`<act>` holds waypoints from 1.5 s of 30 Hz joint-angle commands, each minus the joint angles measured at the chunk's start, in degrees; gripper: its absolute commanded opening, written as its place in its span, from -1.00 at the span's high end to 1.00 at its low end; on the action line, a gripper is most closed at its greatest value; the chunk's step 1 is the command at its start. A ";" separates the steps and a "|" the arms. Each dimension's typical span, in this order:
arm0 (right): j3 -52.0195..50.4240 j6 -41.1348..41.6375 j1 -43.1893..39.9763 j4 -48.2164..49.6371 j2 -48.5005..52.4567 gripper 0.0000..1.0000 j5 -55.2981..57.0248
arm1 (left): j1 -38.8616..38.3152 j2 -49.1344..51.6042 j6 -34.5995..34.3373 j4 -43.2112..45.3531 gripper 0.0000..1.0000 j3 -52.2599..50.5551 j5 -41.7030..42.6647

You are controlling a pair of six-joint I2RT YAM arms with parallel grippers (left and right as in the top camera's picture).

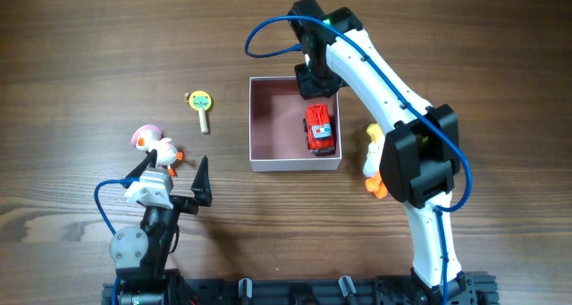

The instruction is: Pack container

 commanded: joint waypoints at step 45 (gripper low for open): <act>-0.48 -0.35 0.09 -6.45 2.58 0.91 -2.45 | -0.26 -0.42 -0.33 -0.26 -1.00 -0.22 -0.15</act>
